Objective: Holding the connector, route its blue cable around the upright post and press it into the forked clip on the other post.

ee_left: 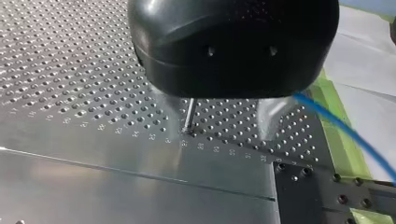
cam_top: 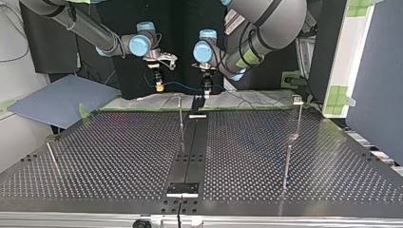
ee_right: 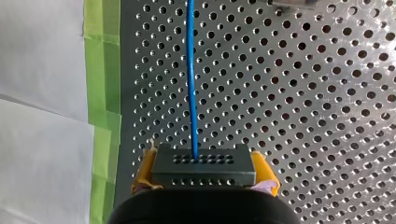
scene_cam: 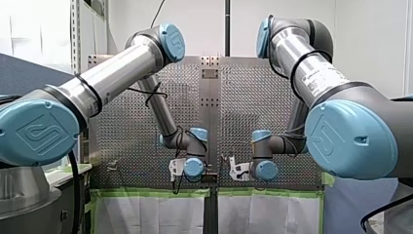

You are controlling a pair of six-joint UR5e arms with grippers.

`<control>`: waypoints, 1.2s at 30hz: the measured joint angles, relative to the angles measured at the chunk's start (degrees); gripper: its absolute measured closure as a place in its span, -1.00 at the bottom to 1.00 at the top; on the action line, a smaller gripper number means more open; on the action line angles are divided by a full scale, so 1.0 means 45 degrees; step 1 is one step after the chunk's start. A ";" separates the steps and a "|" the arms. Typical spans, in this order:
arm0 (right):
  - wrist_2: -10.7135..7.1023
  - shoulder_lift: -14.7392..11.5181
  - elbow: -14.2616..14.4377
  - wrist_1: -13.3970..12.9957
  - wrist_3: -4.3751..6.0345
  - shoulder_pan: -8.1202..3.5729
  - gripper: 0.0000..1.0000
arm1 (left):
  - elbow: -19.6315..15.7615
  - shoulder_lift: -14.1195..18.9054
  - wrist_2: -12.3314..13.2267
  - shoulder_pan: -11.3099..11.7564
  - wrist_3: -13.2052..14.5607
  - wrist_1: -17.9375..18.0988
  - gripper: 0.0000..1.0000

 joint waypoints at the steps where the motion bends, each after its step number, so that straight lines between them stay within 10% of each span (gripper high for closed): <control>1: -0.0007 0.0000 0.0002 -0.0004 -0.0007 -0.0002 1.00 | 0.0001 0.0002 -0.0007 0.0000 0.0020 0.0022 0.28; 9: -0.0029 0.0008 0.0004 -0.0011 -0.0030 -0.0015 1.00 | -0.0001 -0.0001 -0.0224 0.0000 0.0040 0.0056 0.99; 36: -0.0030 0.0001 -0.0010 -0.0145 -0.0035 -0.0209 1.00 | -0.0004 0.0005 -0.0933 -0.0574 0.0716 -0.0220 0.93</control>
